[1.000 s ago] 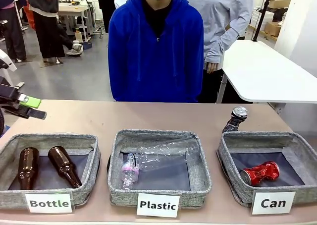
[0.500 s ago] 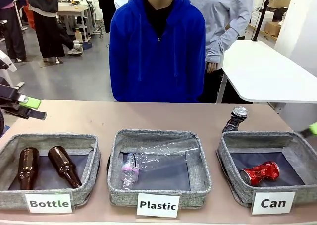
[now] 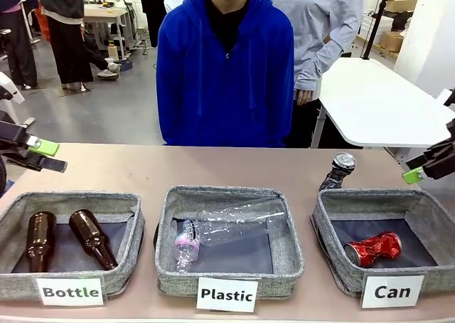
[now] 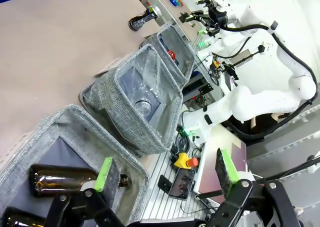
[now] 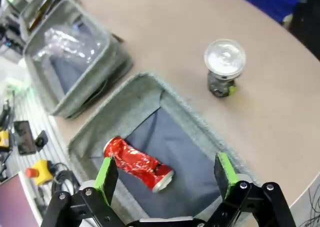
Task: Sort the can waste into the basket.
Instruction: Pick up the can waste from the table and place it in the right Fabric basket.
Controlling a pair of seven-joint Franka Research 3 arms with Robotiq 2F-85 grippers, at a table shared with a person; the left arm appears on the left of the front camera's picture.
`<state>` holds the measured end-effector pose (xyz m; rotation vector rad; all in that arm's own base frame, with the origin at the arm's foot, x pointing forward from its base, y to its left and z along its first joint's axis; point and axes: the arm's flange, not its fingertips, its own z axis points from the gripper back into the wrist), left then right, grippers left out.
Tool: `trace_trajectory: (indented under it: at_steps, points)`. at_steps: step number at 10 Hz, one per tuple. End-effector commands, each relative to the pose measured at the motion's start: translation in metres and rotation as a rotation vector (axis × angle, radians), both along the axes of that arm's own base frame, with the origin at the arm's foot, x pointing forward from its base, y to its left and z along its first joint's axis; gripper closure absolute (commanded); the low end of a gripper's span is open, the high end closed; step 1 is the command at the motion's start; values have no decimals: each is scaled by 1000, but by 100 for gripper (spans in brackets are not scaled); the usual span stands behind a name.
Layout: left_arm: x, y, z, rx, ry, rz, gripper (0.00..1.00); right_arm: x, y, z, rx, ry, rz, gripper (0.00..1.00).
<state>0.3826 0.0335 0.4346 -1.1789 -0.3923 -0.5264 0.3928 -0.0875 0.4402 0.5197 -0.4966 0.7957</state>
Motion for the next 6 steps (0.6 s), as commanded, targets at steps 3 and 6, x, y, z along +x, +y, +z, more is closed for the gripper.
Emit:
trace_trajectory:
  at_steps: [3,6]
  points:
    - [-1,-2,2,-5,2,11,0,30,-16,1,78,47,-104,0]
    - [-1,-2,2,-5,2,11,0,111,-58,-11,182,-56,76,0]
